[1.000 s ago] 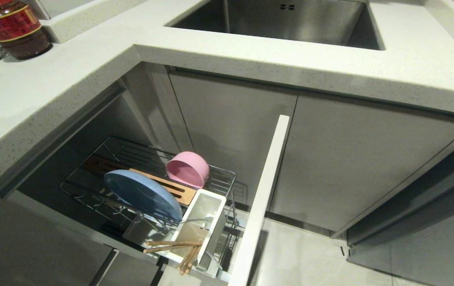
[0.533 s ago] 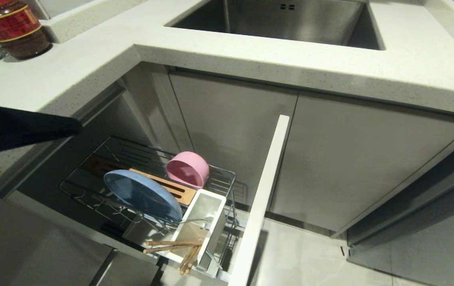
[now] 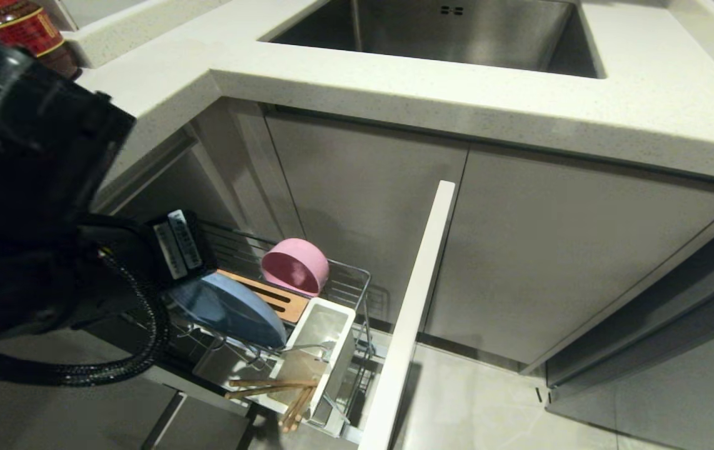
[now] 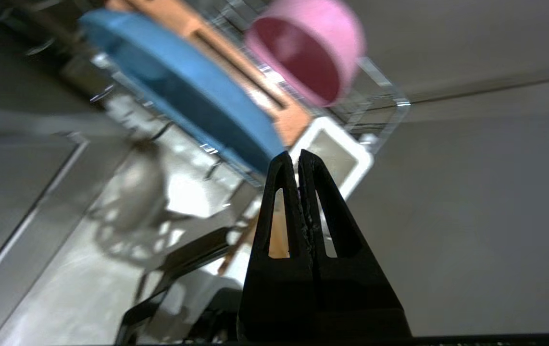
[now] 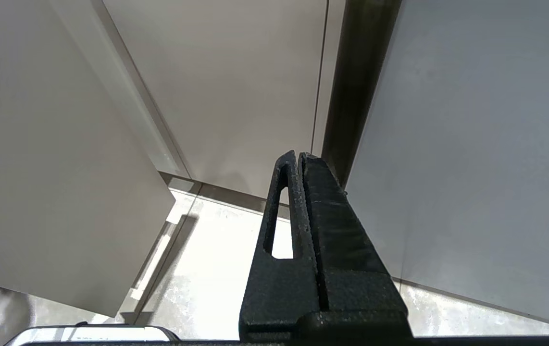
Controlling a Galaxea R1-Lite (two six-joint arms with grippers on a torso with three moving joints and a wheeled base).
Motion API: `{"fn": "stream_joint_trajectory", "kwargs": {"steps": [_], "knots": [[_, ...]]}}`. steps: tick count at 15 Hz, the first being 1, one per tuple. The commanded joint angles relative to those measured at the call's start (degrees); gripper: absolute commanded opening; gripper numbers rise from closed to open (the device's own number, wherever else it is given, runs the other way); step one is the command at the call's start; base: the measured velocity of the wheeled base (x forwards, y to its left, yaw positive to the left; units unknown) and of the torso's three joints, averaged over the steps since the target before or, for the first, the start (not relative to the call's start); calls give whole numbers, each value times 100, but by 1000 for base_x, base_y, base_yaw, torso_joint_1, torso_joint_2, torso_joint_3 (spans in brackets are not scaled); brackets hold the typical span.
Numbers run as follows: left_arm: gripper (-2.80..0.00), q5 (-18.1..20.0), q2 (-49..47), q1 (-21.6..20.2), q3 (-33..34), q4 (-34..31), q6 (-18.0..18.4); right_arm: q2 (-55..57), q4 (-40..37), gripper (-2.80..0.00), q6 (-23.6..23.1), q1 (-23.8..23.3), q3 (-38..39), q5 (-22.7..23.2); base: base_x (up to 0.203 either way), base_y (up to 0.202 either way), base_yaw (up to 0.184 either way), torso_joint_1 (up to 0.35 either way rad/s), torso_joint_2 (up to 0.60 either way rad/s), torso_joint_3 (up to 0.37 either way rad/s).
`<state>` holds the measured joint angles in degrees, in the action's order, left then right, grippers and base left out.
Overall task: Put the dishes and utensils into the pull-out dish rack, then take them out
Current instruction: Take the plate out of the cupboard
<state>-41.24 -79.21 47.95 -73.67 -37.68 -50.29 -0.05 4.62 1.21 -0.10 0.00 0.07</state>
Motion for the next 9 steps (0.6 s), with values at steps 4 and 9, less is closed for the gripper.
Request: {"fn": "stream_joint_trajectory", "kwargs": {"steps": [4, 9], "knots": [[-280, -150, -606, 4, -42, -289, -805, -4, 4, -280, 2, 1, 149, 1, 0, 0, 0, 0, 0, 0], [0, -315, -604, 74, -51, -521, -1229, -4, 4, -280, 2, 1, 149, 1, 0, 0, 0, 0, 0, 0]]}}
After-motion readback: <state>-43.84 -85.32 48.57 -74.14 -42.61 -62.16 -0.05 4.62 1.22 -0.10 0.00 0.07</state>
